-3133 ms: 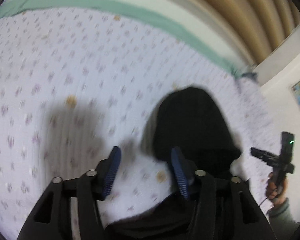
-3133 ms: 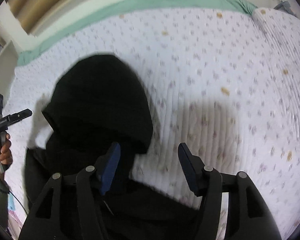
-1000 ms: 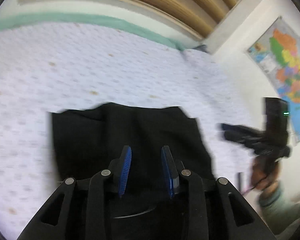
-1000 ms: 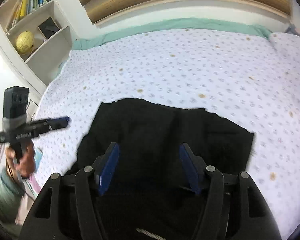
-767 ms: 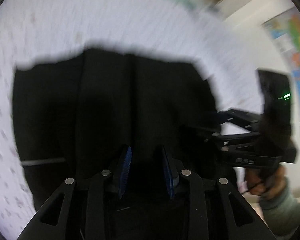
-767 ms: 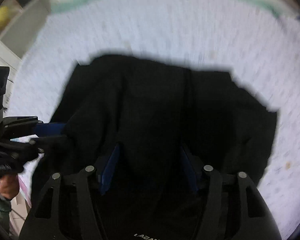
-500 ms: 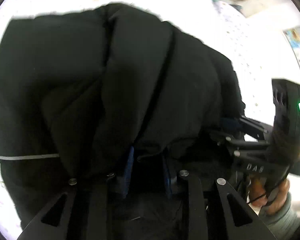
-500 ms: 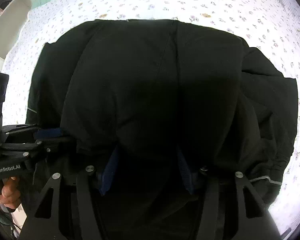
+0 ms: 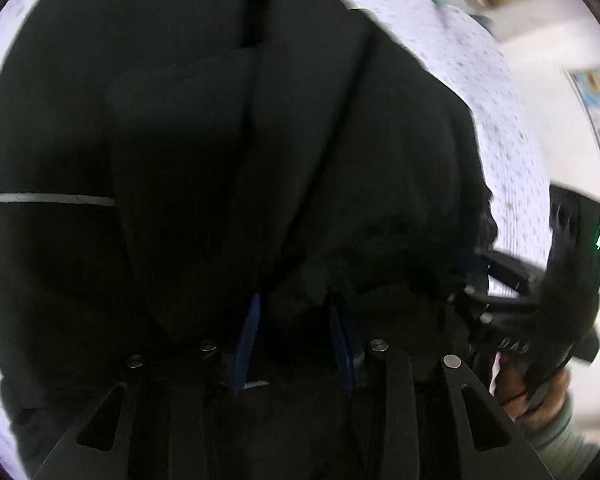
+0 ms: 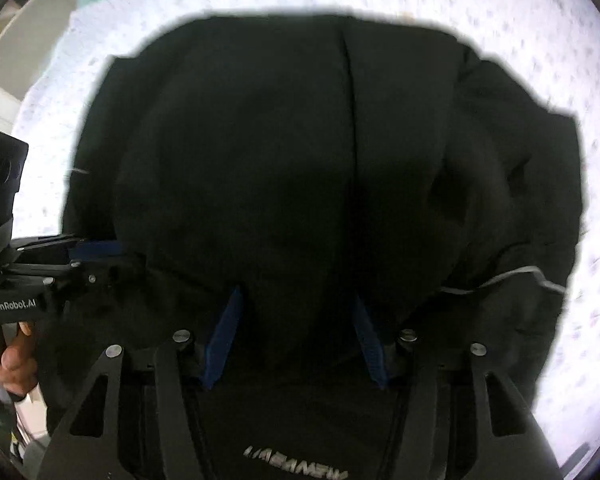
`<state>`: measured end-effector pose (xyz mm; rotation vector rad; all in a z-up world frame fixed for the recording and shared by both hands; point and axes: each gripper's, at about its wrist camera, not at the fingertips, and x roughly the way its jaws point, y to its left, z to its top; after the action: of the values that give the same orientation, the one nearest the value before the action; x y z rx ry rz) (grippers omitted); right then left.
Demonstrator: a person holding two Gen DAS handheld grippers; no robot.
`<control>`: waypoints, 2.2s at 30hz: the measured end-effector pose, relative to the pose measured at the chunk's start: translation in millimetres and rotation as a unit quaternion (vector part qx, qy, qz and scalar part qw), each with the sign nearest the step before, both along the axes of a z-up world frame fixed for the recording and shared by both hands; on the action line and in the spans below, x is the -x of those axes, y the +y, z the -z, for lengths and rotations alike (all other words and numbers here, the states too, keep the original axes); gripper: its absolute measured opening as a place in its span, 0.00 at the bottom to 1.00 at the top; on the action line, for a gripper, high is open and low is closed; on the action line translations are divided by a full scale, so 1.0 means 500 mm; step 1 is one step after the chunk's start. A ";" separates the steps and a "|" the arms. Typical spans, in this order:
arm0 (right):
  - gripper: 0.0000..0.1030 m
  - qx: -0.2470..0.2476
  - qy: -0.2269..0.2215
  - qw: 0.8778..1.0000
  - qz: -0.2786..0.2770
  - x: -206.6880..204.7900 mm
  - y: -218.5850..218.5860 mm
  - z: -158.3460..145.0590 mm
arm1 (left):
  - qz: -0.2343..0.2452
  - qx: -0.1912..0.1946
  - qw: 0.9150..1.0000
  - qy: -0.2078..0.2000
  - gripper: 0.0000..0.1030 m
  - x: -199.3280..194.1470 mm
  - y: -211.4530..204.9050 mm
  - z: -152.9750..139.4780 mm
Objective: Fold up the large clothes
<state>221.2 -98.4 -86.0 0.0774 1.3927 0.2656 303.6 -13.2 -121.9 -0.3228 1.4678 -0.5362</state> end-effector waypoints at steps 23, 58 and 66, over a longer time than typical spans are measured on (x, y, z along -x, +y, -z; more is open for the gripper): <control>0.58 -0.002 0.022 0.988 0.151 0.407 -0.372 -0.093 | -0.161 -0.014 0.986 0.029 0.45 0.395 0.449 -0.076; 0.45 -0.112 0.144 0.964 0.194 0.718 -0.369 -0.002 | -0.046 0.032 0.993 0.109 0.14 0.566 0.331 -0.012; 0.16 -0.156 0.054 0.970 0.176 0.645 -0.346 -0.147 | -0.101 0.157 0.982 0.000 0.12 0.456 0.335 -0.175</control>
<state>-101.4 -271.6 -12.4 0.6015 1.4080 0.1837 75.5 154.1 -34.6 -0.7134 1.3301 -0.6029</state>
